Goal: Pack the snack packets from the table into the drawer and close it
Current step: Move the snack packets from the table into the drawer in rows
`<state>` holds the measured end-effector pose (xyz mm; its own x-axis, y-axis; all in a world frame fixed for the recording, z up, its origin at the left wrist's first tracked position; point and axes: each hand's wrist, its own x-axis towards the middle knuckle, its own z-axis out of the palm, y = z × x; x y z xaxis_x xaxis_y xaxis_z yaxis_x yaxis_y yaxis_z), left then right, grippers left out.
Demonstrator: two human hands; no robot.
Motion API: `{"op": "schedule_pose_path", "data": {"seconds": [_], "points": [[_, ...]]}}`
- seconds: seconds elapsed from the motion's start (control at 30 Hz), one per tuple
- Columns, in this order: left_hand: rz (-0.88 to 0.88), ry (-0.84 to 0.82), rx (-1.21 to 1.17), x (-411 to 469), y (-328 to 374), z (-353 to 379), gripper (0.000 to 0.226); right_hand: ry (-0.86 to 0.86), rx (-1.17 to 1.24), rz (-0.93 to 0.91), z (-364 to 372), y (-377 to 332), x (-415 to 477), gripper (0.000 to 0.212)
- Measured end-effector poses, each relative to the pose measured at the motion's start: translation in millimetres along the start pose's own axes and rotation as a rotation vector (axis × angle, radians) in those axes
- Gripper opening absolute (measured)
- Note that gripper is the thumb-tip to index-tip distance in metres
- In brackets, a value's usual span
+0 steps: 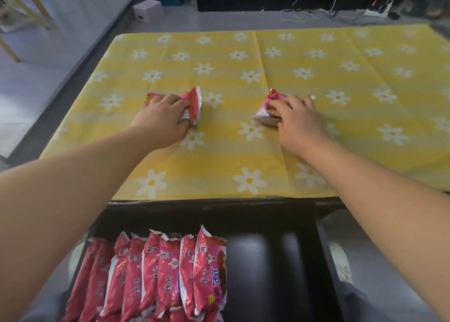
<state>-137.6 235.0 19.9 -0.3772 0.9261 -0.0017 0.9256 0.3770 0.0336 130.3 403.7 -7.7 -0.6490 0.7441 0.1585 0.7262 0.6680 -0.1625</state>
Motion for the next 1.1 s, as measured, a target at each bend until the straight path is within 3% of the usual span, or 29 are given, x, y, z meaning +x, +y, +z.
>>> {"op": "schedule_pose_path", "data": {"seconds": [0.13,0.4,0.57,0.83,0.97,1.1], "points": [[0.088,-0.039,0.016,-33,10,-3,0.063,-0.082,0.009,-0.031,-8,-26,-24,0.065],[0.091,-0.001,0.075,-105,12,0,0.108,-0.226,-0.034,-0.008,-25,-68,-84,0.058],[-0.022,-0.094,0.047,-139,10,9,0.105,-0.401,-0.009,0.023,-30,-83,-113,0.054],[-0.143,-0.072,-0.079,-200,19,-11,0.101,-0.409,-0.001,0.062,-57,-108,-173,0.095],[-0.212,-0.058,-0.275,-228,21,-16,0.112,-0.407,0.155,-0.052,-60,-119,-199,0.104],[-0.230,-0.054,-0.418,-252,31,-17,0.142,-0.339,0.252,-0.209,-60,-132,-214,0.103]]}}
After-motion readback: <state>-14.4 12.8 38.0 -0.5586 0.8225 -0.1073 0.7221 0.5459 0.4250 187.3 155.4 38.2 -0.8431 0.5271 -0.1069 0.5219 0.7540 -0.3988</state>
